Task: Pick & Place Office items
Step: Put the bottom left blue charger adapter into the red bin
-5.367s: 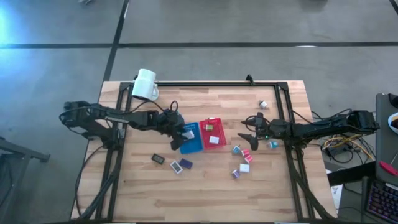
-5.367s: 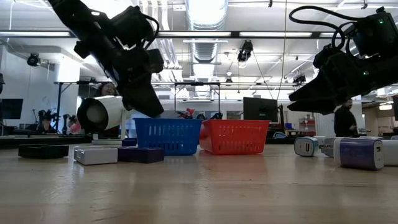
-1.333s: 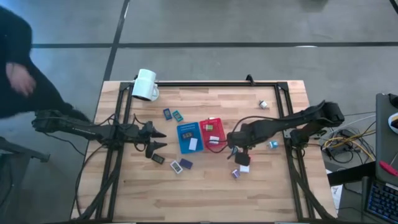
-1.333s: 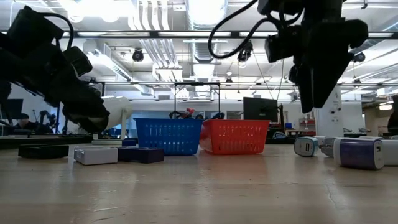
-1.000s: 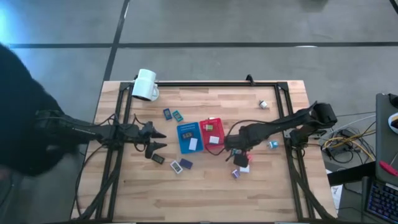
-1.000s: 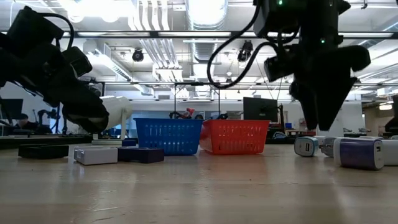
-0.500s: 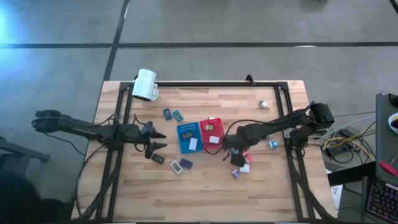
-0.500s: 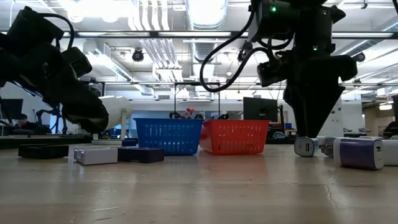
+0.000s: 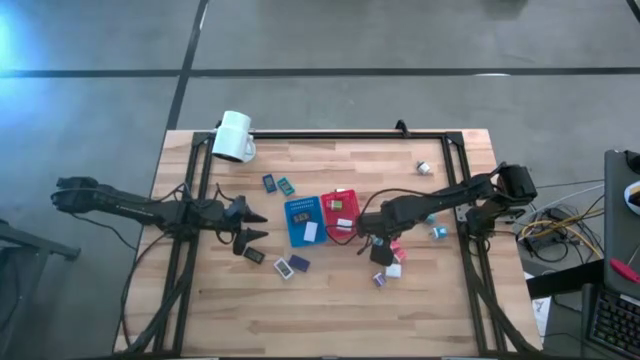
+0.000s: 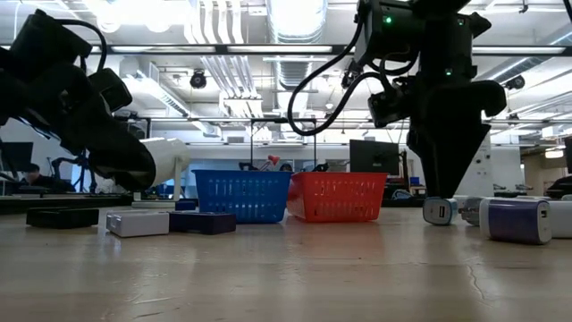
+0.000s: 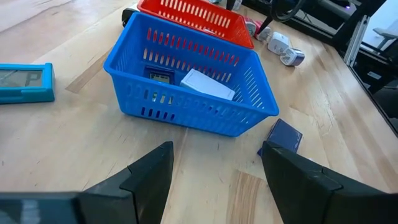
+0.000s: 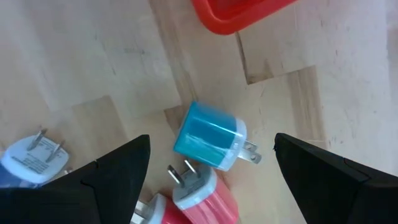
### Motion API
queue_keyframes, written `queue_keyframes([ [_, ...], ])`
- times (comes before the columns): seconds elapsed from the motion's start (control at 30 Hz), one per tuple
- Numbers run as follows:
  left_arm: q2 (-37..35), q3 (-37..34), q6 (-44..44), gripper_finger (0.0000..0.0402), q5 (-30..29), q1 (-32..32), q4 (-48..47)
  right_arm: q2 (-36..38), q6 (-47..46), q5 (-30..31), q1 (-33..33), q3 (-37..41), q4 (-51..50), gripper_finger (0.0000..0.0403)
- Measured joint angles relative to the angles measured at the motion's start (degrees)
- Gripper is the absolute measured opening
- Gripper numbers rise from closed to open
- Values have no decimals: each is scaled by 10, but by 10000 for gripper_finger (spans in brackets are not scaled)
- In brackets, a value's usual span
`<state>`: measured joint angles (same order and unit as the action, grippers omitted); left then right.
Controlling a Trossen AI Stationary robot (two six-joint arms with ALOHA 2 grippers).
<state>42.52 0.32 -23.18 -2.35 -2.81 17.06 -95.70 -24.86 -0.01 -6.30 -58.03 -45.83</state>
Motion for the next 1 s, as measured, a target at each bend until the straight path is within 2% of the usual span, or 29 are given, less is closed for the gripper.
queue_keyframes([
  [0.13,0,0,0,250,0,0,0,0,0,0,3,6,0,338],
  [0.37,0,0,-2,250,4,0,0,0,-2,0,16,25,-1,364],
  [1.0,0,0,-6,250,11,0,-2,0,5,0,20,37,31,366],
])
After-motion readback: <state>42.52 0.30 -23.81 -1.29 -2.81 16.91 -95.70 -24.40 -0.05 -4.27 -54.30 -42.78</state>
